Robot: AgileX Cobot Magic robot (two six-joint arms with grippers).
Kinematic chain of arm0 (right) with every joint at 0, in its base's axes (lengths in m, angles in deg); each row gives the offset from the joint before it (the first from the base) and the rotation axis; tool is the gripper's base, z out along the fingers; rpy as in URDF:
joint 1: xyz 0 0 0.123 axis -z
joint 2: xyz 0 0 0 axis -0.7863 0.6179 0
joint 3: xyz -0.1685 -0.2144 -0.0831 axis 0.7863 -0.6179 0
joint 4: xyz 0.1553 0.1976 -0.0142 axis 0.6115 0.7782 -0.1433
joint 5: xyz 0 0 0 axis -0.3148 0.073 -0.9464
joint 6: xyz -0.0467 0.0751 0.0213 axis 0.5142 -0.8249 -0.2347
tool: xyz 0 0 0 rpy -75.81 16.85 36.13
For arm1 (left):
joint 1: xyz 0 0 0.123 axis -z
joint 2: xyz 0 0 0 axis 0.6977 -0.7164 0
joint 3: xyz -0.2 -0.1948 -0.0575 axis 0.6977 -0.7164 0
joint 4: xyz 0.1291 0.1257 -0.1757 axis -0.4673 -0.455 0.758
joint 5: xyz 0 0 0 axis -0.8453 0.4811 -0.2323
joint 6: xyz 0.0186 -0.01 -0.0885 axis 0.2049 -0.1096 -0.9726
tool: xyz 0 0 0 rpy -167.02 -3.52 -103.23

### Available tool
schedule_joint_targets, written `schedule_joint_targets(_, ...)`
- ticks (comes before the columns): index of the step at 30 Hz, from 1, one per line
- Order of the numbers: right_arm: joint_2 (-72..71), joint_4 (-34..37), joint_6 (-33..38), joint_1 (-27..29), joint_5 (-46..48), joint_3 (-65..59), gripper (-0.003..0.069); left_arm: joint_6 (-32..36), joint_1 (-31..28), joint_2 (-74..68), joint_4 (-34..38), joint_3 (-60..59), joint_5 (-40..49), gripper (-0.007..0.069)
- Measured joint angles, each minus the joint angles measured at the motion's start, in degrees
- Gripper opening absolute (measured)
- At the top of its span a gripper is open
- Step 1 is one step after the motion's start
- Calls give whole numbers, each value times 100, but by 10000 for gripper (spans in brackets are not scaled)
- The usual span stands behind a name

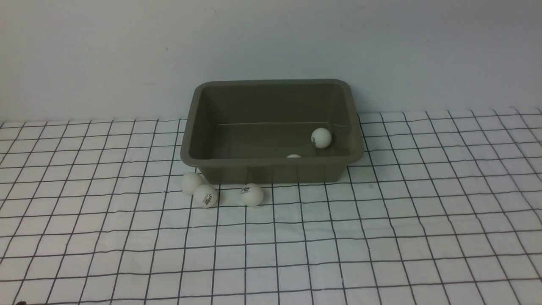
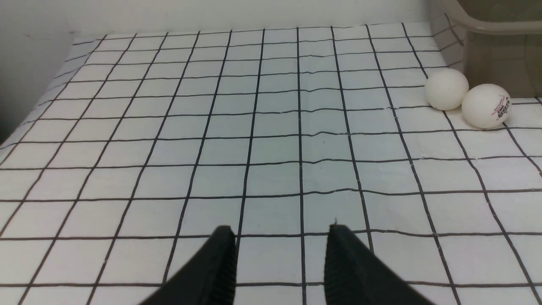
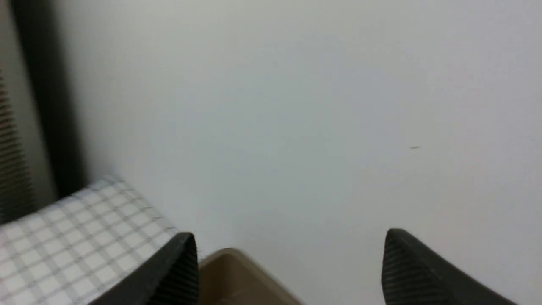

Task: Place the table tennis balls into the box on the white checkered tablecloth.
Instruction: 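Reach for and grasp a ping pong ball on the table beside the basket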

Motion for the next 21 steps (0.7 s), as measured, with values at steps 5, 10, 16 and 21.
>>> schedule_joint_targets(5, 88, -1127, -277, -204, -1012, 0, 526, 0, 0, 0, 0, 0, 0, 268)
schedule_joint_targets(10, 104, -2630, -1828, -646, -1597, -6, 526, 0, 0, 0, 0, 0, 0, 268)
schedule_joint_targets(16, -419, -4573, -3847, -1380, -970, -360, 526, 0, 0, 0, 0, 0, 0, 268)
schedule_joint_targets(21, -1373, -4959, -4068, -1622, -522, -1192, 526, 0, 0, 0, 0, 0, 0, 268)
